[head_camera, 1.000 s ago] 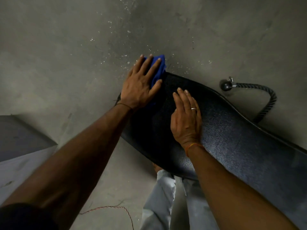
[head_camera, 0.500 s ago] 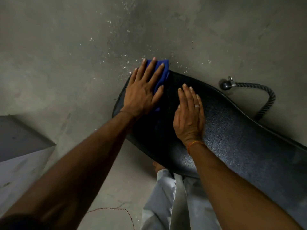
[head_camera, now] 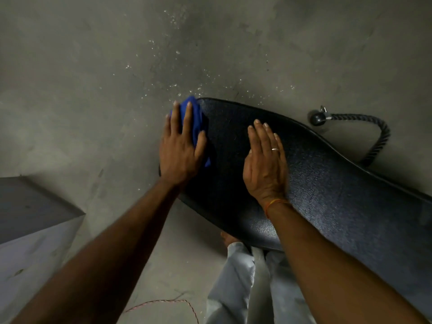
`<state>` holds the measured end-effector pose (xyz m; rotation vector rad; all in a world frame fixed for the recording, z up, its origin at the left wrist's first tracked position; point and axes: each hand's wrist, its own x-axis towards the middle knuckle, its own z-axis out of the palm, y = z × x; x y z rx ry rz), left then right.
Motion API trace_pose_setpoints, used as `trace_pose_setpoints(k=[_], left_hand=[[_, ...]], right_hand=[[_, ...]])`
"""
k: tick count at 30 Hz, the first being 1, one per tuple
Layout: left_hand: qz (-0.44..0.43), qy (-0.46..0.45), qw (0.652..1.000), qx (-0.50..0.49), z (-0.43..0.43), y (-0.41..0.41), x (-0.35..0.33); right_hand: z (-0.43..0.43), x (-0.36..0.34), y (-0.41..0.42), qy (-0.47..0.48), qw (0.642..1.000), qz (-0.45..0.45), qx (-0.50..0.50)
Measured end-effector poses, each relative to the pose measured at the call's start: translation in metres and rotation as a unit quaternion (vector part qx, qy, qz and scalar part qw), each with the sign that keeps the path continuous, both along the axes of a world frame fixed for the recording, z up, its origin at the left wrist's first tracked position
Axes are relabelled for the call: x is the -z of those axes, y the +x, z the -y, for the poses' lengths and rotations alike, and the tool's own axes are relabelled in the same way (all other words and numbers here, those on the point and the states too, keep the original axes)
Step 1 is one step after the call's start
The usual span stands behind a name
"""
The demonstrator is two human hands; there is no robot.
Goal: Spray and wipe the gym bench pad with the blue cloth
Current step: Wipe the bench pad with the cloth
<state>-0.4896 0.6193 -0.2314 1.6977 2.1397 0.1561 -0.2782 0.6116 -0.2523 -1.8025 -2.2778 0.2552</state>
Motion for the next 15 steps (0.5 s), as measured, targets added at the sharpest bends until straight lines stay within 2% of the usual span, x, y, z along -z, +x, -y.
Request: trace_pose_setpoints(k=[3,5,10,15], left_hand=[[-0.002,0.006,1.000,0.028,-0.048,0.000,0.002],[-0.008,0.022,0.999,0.039,-0.043,0.003,0.002],[-0.024,0.054,0.998,-0.010,0.039,0.004,0.000],[-0.008,0.050,0.999,-0.012,0.109,0.011,0.003]], right_hand=[[0.000,0.000,0.001,0.013,1.000,0.002,-0.001],[0.000,0.001,0.001,0.018,1.000,0.000,-0.001],[0.000,0.003,0.002,0.020,0.999,-0.024,-0.008],[0.000,0.006,0.002,0.025,0.998,-0.054,0.002]])
